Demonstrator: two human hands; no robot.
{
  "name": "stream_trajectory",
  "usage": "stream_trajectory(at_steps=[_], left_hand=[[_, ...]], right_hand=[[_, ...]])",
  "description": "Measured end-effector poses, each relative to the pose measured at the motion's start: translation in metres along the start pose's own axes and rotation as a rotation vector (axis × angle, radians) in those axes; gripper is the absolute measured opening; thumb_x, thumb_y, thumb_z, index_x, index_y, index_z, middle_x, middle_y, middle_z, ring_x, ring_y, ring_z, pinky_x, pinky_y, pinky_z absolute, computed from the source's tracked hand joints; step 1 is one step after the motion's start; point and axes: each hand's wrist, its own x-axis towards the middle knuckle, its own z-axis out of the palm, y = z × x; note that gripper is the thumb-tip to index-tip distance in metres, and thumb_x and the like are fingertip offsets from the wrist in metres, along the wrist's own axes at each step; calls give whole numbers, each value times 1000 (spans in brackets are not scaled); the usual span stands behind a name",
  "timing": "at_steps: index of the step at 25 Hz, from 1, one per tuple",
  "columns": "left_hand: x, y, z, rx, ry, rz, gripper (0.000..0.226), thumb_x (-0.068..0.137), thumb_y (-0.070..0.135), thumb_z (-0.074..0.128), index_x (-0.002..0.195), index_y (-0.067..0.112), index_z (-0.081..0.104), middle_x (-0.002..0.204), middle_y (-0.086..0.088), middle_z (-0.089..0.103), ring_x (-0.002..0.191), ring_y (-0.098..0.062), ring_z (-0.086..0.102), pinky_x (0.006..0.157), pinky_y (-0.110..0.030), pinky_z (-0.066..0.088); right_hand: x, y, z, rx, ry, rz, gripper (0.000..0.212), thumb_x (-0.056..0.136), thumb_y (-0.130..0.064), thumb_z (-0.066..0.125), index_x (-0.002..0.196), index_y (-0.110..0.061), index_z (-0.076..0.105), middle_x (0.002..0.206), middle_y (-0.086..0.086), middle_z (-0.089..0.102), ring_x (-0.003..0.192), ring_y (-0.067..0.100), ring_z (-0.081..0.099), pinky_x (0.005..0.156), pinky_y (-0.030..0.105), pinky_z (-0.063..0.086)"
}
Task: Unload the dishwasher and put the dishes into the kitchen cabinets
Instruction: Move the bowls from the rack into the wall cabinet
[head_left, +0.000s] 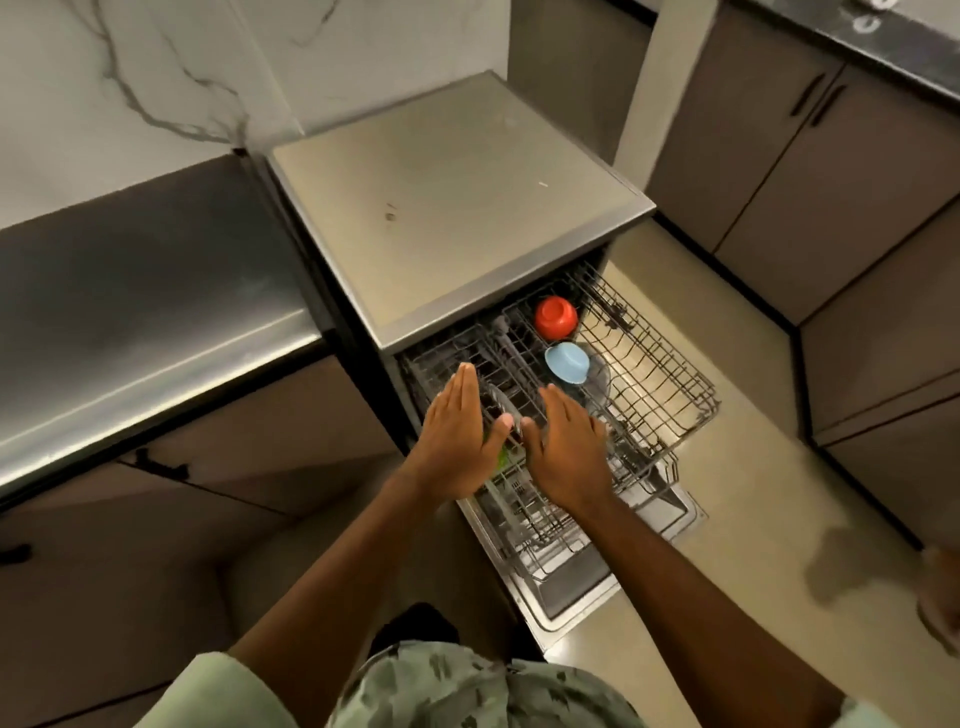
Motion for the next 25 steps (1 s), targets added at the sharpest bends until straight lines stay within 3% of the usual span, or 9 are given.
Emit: stream_trajectory(at_steps=[7, 13, 16, 19, 23, 25], left_hand=[[116, 13, 35, 45, -153, 102, 77, 102, 47, 32, 153, 10, -11, 163, -9, -4, 150, -19, -2, 121, -35, -1], [257, -15, 88, 47, -350, 88, 79, 99, 48, 39, 154, 11, -4, 161, -14, 11, 147, -32, 14, 118, -52, 17], [326, -28, 127, 63, -316, 47, 67, 101, 30, 40, 154, 6, 7, 156, -20, 24, 142, -36, 25, 114, -47, 25], [375, -43, 176, 138, -238, 23, 63, 97, 23, 45, 152, 5, 19, 156, -18, 26, 142, -35, 25, 115, -44, 21], [420, -60, 229, 89, -108, -154, 79, 89, 30, 60, 152, 6, 19, 159, -14, 15, 143, -34, 20, 114, -45, 21], [445, -68, 246, 80, -13, -274, 90, 84, 35, 66, 153, 6, 15, 160, -14, 10, 145, -34, 16, 114, -45, 19]], right_hand=[[62, 64, 3, 61, -20, 260, 56, 102, -46, 34, 149, -14, 31, 153, 7, 37, 141, 25, 31, 115, 49, 15], [132, 119, 42, 101, -49, 542, 57, 101, -48, 36, 148, -16, 31, 153, 5, 36, 142, 24, 30, 116, 47, 13], [172, 148, 74, 171, -74, 608, 58, 100, -46, 42, 148, -15, 31, 153, 5, 37, 140, 25, 33, 117, 50, 22], [210, 181, 116, 276, -61, 623, 60, 95, -47, 53, 144, -16, 37, 145, 4, 48, 132, 23, 45, 109, 50, 37], [244, 215, 162, 236, -45, 691, 80, 85, -56, 61, 147, -15, 33, 153, 8, 35, 140, 27, 30, 115, 53, 24], [260, 230, 182, 245, -11, 712, 87, 78, -61, 63, 146, -16, 32, 152, 8, 35, 139, 28, 30, 113, 55, 27]])
